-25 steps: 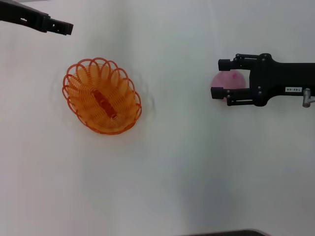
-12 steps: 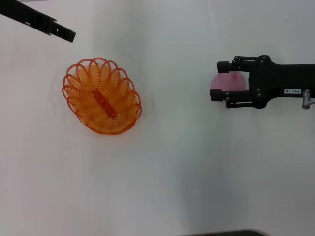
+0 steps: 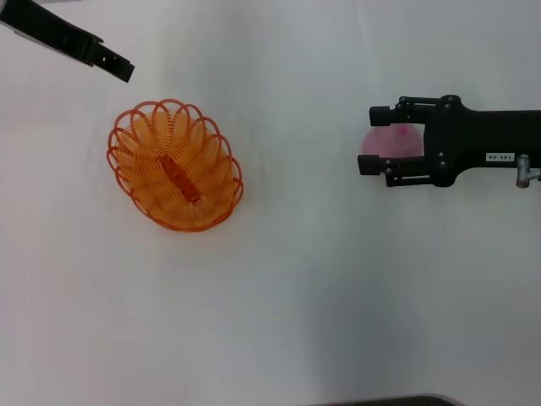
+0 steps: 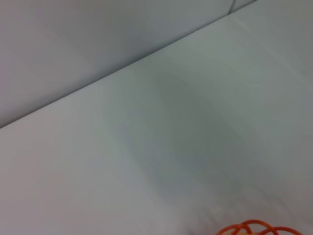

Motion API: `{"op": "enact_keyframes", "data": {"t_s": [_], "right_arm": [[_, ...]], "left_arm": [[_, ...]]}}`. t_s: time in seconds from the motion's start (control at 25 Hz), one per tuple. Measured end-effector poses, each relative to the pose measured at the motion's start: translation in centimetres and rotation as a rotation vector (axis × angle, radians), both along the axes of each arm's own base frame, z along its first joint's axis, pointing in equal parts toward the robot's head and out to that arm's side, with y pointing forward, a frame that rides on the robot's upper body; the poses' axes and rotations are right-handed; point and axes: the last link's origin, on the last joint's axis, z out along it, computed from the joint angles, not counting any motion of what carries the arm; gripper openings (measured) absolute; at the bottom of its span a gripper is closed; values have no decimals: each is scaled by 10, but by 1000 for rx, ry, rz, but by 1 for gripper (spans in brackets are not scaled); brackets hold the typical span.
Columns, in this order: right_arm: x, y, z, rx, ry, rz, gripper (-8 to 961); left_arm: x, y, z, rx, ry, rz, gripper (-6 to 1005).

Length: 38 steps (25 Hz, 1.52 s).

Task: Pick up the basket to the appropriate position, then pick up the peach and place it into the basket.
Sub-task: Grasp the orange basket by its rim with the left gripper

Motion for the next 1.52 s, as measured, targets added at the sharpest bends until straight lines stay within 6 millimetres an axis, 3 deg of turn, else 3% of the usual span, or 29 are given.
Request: {"op": "enact_keyframes", "data": {"t_s": [1.52], "right_arm": [[-3,0,-8,-8,-5,3,819]], "left_arm": [[-47,4,-66,2,73,29,743]]}}
